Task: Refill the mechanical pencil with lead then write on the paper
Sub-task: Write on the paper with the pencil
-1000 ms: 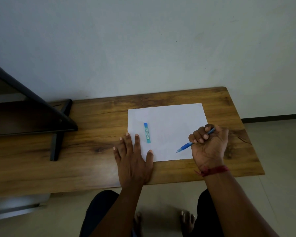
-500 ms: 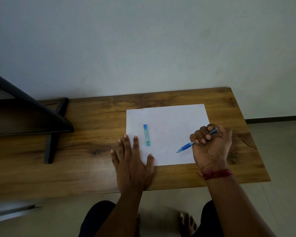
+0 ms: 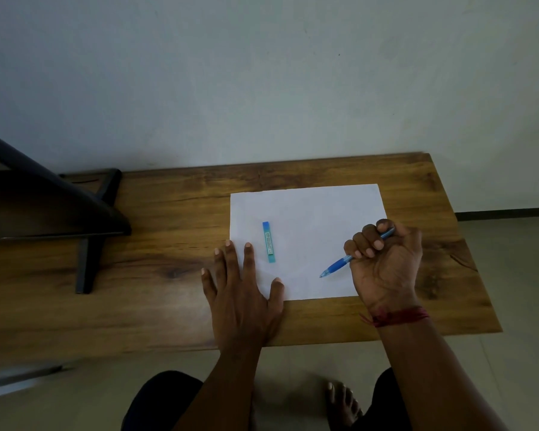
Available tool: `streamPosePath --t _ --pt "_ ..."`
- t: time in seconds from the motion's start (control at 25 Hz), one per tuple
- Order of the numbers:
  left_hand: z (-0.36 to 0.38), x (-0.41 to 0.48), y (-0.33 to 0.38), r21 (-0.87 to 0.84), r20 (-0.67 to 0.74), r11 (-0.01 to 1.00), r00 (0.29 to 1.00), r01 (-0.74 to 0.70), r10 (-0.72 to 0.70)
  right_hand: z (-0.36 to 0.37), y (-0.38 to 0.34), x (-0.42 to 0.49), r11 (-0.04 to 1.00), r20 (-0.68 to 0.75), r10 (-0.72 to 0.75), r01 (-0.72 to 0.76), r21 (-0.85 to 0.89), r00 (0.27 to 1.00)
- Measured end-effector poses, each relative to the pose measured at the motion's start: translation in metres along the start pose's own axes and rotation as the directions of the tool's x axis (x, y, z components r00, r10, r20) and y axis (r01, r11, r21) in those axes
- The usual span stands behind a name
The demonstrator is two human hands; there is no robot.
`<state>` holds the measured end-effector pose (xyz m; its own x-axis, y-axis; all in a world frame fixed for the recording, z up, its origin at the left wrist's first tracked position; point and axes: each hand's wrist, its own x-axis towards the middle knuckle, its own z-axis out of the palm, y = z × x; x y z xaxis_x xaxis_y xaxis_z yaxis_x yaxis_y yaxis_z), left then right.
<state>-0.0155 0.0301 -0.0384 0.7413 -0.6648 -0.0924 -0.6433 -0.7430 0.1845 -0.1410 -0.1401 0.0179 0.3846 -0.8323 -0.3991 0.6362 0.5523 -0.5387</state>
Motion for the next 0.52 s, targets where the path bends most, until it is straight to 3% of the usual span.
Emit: streamPosePath --t 0.52 --pt "-0.0009 0.0000 0.0009 -0.004 -0.004 1.000 1.000 0.002 -0.002 -0.0031 -0.0002 0.0057 1.000 -0.052 0.014 -0.013 0.018 0.999"
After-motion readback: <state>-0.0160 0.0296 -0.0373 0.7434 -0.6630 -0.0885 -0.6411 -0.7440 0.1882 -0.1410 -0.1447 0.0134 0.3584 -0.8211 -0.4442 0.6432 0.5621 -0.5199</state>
